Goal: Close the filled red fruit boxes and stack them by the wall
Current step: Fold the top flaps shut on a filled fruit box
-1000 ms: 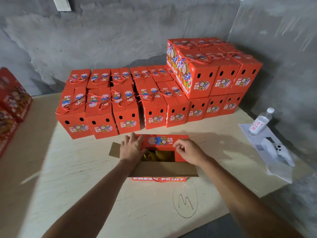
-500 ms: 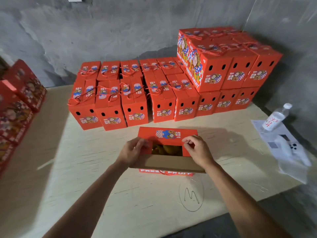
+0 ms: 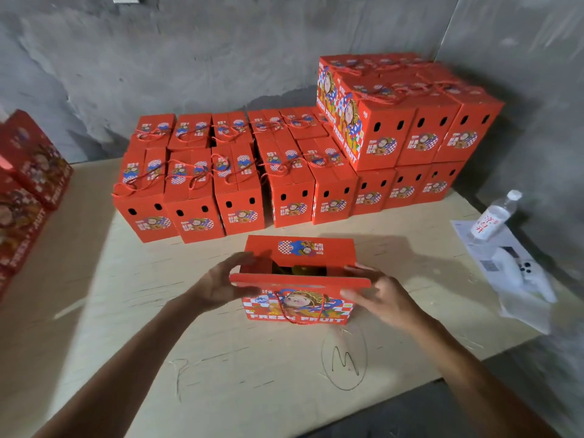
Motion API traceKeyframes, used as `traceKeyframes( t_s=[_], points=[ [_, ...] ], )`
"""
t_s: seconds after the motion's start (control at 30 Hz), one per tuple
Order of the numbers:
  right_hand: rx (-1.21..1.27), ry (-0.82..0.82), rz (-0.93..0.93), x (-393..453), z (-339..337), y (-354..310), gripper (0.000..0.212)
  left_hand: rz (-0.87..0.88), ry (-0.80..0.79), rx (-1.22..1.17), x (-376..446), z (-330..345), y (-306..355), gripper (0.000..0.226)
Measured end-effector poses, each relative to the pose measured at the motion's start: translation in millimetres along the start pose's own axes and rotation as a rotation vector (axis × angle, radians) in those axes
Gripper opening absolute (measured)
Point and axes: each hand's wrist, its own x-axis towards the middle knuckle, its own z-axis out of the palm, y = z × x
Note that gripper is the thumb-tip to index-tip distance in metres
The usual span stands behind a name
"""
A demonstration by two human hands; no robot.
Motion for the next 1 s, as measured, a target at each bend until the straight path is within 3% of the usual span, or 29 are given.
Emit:
traceKeyframes(
  t_s=[0.07,0.13,0.2,0.3,0.47,0.63,0.87,1.0],
  points=[
    [0.16,0.227,0.091,12.7,5.4,-11.1,0.045,-0.159,0.25,-0.032,12.3,9.2,15.0,0.091],
    [0.049,0.441,0.089,27.7,9.7,-19.8,0.053,-0.295,0.433,0.329,30.5,22.7,27.5,0.101],
    [-0.226,0.482,-0.043,42.8,17.1,-22.8,0.052,-0.161,0.481,0.698,43.1,41.1,32.0,0.079],
    [-0.447,0.435,-0.148,52.7,39.1,-26.6,0.032,0.12,0.408,0.782,47.3,71.6,28.8,0.034],
    [-0.498,0.635,-0.078,63.0,60.9,-20.7,0.035,0.078,0.586,0.726,51.2,92.6,14.3,0.028],
    [-0.554,0.582,-0.031,76.4,55.1,-17.7,0.033,0.03,0.578,0.754,64.4,89.0,18.8,0.031],
    [-0.725,0.345,-0.021,93.3,55.1,-26.0,0.032,-0.042,0.423,0.905,86.5,85.9,19.5,0.03],
    [-0.751,0.12,0.075,100.9,51.6,-21.8,0.047,-0.085,0.293,0.992,88.9,89.9,14.3,0.048]
  ],
)
